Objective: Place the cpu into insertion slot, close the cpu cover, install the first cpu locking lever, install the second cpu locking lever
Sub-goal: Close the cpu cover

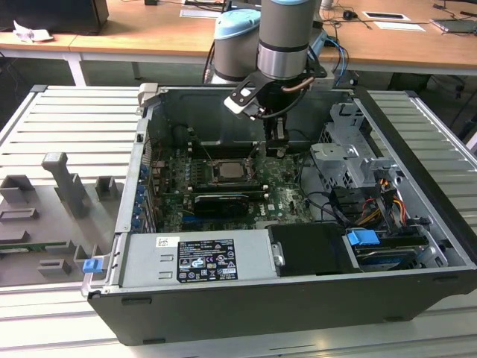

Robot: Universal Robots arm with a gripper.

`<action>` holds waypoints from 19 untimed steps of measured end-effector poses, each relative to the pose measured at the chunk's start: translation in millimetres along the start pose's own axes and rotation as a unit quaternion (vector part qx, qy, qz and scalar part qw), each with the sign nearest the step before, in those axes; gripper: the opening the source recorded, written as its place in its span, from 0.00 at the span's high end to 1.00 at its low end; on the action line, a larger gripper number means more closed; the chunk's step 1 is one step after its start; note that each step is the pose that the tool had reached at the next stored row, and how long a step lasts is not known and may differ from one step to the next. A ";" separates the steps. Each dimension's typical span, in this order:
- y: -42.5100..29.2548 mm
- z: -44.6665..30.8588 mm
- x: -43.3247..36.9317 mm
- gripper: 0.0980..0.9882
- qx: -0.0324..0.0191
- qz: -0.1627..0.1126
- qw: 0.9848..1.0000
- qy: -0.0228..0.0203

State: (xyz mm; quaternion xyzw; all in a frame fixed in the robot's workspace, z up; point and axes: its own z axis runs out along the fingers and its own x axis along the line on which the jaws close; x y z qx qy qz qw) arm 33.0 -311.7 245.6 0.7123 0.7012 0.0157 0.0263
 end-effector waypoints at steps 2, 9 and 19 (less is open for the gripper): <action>-0.5 0.0 0.0 0.99 0.000 0.000 1.000 0.000; -4.5 -0.2 -0.1 0.99 0.000 0.000 1.000 0.000; -14.4 -0.5 -0.2 0.99 0.000 0.000 1.000 0.000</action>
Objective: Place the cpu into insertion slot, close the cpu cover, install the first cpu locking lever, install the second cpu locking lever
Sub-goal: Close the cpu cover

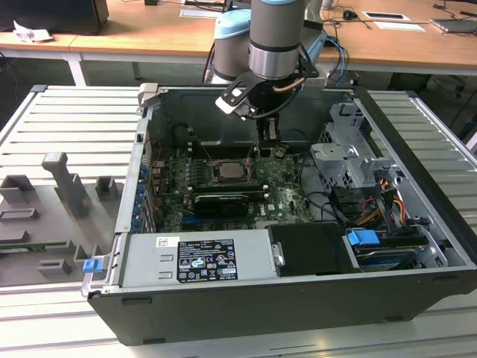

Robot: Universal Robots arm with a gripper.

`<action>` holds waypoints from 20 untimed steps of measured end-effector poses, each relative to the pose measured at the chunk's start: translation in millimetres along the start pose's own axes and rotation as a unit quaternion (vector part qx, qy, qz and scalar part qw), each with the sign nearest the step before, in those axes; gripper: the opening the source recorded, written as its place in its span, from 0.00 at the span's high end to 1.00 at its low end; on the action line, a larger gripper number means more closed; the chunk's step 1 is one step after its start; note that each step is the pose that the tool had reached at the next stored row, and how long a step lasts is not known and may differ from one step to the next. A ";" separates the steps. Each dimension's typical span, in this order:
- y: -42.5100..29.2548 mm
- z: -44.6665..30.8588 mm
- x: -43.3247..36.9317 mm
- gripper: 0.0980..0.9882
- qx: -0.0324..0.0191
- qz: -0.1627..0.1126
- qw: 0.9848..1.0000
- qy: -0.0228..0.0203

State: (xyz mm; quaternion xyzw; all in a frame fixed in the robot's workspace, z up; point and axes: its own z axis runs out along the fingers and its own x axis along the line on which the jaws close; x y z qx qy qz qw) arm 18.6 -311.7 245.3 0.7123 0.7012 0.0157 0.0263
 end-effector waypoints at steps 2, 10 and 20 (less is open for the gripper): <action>-1.6 0.0 0.0 0.99 0.000 0.000 1.000 0.000; -9.4 -0.2 -0.1 0.99 0.000 0.000 1.000 0.000; -26.2 10.2 -0.1 0.99 0.000 0.000 1.000 0.000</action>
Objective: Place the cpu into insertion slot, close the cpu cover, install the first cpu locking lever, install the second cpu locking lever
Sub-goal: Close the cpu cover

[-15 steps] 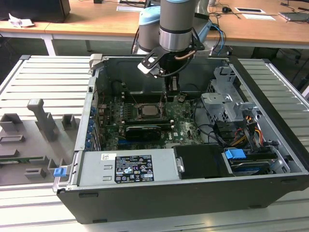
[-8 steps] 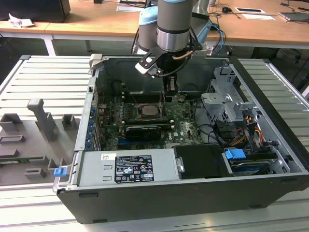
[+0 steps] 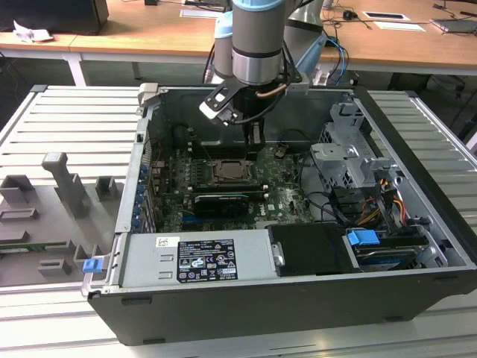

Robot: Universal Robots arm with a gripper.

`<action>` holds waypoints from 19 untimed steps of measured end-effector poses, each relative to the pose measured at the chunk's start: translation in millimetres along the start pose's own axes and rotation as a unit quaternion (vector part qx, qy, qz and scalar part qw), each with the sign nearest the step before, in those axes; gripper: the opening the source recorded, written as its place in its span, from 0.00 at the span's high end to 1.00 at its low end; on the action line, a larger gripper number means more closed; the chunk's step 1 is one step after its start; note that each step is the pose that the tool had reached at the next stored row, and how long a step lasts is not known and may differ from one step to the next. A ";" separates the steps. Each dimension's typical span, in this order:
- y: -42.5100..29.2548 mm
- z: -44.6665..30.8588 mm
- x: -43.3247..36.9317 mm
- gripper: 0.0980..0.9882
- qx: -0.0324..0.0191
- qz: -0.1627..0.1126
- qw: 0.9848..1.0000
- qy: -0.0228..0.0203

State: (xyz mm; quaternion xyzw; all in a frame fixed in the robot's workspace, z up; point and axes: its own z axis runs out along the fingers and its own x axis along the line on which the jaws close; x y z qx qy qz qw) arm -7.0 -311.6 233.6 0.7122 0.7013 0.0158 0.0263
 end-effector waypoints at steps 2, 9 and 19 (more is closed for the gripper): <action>-3.7 2.8 0.0 0.99 0.000 0.000 1.000 0.000; -24.4 6.0 -2.5 0.99 0.000 -0.011 1.000 0.001; -52.0 25.2 -3.4 0.99 0.000 -0.024 1.000 0.002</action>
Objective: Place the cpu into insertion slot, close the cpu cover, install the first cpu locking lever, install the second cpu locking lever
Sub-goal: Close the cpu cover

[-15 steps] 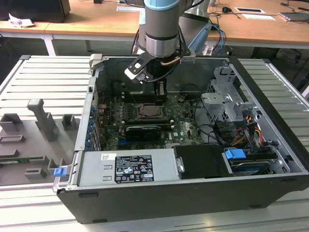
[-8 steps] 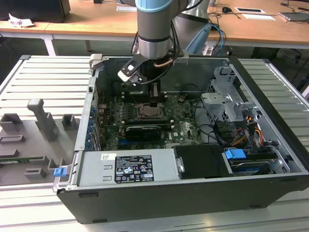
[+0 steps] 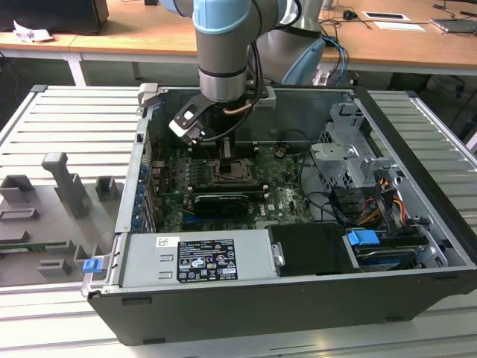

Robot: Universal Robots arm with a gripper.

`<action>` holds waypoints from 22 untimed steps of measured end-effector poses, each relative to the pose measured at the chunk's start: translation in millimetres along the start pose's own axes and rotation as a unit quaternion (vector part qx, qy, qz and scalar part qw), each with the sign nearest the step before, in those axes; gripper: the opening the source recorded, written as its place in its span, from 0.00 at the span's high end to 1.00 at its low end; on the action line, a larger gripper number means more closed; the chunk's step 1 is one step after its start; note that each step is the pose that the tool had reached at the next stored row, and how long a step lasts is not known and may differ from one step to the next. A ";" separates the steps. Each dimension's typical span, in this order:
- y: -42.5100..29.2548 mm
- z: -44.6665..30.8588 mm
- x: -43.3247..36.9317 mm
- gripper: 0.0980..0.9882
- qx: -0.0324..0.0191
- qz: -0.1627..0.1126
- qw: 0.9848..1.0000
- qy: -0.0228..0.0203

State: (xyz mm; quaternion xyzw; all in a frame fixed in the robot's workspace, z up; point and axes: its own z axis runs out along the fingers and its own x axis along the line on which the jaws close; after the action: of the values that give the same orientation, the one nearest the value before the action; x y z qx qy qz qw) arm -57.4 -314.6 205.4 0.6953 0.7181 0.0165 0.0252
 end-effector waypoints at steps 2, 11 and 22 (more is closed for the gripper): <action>-0.2 0.6 -0.1 0.99 0.000 0.000 1.000 0.000; 4.2 -9.4 -0.2 0.99 0.000 0.000 1.000 0.001; 11.5 -8.9 -0.5 0.99 0.001 0.000 1.000 0.001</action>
State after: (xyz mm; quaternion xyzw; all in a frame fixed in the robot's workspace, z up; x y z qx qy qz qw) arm -46.4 -314.6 215.0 0.6953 0.7181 0.0166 0.0242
